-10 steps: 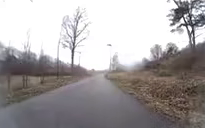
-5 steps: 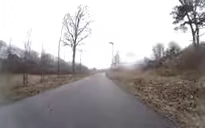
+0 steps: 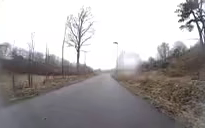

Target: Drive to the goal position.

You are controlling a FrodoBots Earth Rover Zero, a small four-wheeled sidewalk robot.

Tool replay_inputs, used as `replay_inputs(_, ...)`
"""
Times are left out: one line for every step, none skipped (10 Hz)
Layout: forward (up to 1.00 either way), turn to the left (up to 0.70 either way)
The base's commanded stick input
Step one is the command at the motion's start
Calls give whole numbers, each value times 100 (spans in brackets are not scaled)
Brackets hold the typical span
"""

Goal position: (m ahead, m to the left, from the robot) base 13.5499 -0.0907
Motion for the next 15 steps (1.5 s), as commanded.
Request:
replay_inputs(56, 31)
replay_inputs(57, 9)
replay_inputs(61, 0)
replay_inputs(65, 0)
replay_inputs(67, 0)
replay_inputs(68, 0)
replay_inputs(69, 0)
replay_inputs(69, 0)
replay_inputs(69, 0)
replay_inputs(68, 0)
replay_inputs(68, 0)
replay_inputs(68, 0)
replay_inputs(69, 0)
replay_inputs(69, 0)
replay_inputs(69, 0)
